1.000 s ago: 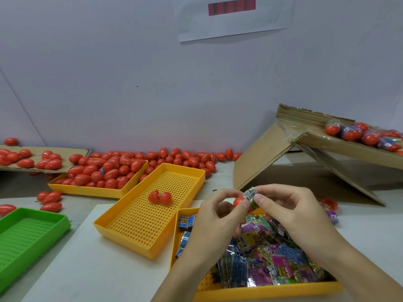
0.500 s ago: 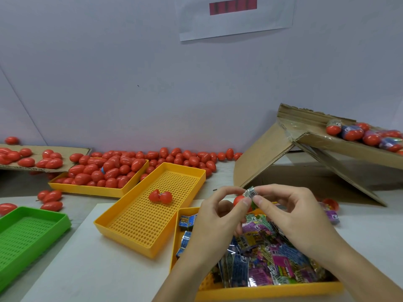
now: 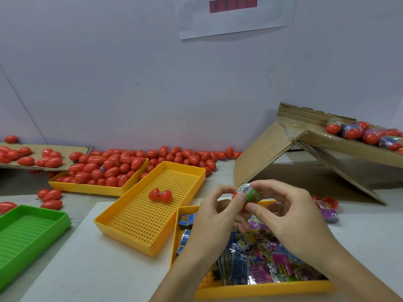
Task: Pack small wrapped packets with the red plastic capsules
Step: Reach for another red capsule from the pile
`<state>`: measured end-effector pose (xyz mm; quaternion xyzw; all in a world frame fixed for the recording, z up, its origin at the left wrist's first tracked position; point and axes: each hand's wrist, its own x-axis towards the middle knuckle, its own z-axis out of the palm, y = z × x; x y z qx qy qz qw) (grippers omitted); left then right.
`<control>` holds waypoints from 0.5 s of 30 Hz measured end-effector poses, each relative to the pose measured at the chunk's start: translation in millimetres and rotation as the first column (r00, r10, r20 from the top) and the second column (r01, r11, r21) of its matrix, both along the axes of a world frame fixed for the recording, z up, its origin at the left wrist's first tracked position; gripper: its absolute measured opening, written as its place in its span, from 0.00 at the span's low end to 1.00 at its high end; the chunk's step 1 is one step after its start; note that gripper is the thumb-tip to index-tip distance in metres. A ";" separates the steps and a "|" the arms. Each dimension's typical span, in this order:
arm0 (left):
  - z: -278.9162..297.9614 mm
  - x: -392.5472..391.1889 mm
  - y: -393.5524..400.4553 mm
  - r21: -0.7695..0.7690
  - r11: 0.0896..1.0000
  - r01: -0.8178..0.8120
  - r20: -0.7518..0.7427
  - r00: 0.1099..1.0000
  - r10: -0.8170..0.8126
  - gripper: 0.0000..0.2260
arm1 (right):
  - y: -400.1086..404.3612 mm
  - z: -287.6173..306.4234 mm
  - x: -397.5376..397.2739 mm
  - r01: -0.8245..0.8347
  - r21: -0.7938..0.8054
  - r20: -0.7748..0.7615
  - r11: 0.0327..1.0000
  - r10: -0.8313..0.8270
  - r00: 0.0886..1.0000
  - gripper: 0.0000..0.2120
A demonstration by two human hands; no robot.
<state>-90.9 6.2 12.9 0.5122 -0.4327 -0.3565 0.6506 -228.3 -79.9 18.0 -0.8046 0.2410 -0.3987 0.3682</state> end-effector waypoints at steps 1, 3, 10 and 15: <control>-0.3 0.0 -0.1 0.002 1.000 0.000 -0.007 1.000 0.000 0.14 | 0.4 -0.6 0.4 0.000 -0.002 0.005 1.000 0.000 1.000 0.16; -0.5 0.3 0.0 -0.004 1.000 0.005 -0.026 1.000 -0.005 0.11 | 1.6 -1.1 1.6 -0.002 -0.001 0.016 1.000 0.002 1.000 0.17; -0.8 -0.4 0.4 -0.006 1.000 -0.002 0.062 0.998 0.003 0.14 | 3.3 -2.8 2.1 0.035 -0.079 0.014 0.996 -0.034 0.999 0.16; -1.3 -1.9 -0.4 -0.006 1.000 -0.018 0.094 0.995 0.018 0.08 | 2.7 -3.8 4.6 0.095 -0.187 0.031 0.978 -0.091 0.995 0.16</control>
